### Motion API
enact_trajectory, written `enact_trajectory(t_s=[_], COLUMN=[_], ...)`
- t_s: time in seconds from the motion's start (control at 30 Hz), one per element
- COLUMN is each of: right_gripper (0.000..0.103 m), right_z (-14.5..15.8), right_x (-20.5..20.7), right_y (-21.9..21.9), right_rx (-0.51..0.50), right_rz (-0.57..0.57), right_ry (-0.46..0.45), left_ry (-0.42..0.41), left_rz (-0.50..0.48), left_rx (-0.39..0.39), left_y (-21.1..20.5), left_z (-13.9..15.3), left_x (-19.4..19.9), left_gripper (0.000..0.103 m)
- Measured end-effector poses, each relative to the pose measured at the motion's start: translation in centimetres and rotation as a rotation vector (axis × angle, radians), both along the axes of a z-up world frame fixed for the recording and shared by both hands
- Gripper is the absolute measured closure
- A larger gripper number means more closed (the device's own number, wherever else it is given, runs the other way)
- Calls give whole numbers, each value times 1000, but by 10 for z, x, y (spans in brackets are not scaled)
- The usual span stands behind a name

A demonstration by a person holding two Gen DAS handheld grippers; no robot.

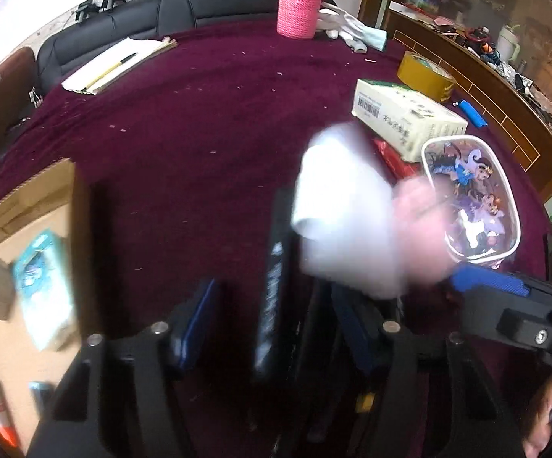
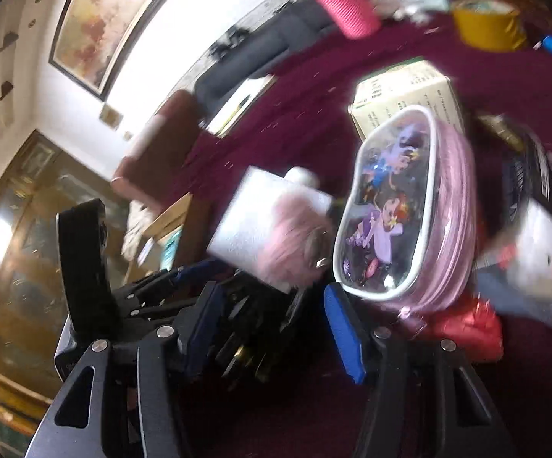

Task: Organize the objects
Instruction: 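Grasp a black marker with the left gripper from the marker group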

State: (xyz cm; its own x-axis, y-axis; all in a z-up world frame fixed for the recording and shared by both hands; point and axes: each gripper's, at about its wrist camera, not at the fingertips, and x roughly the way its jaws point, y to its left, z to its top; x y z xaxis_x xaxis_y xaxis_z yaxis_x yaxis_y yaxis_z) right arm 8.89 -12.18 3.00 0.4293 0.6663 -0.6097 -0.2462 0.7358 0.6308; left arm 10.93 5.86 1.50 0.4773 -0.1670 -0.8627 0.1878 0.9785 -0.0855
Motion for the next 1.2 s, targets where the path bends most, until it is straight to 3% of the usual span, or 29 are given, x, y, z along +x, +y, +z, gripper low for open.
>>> enact_trajectory(t_s=[0.03,0.1,0.23,0.3,0.53,0.67,0.77,0.83,0.97,1.1,1.2], right_gripper=[42,41,41,41,41,40,40,40,40,40,40], right_z=[1,4,1,1,19,9,-4,-6,-1,-2,-5], right_x=[0,-1,1,2,-17,-31,-45,-60,-86,-94,-90], right_y=[1,4,8,9,-1,5,11,16,25,23,16], right_rx=[-13,-34,-22,-30,-102,-108,-153,-197,-271,-295,-285], right_rz=[-7,-4,25,34,7,117,179,224,292,292,268], right_ry=[-9,-31,-19,-18,-123,-77,-33,-35,-89,-107,-93], left_ry=[-5,-52,-30,-24,-20,3,23,12,2,1,-18], left_rz=[-5,-20,-14,-23,-40,-27,-41,-56,-79,-81,-54], left_rx=[21,88,31,44,-36,-84,-119,-121,-136,-187,-166], left_y=[-4,-13,-4,-6,-8,2,8,9,10,18,23], left_z=[-3,-4,-1,-1,-1,0,1,3,4,8,14], left_x=[-1,-9,-29,-44,-95,-115,-128,-137,-140,-141,-140], left_gripper=[56,74,74,74,74,73,61,61,61,61,69])
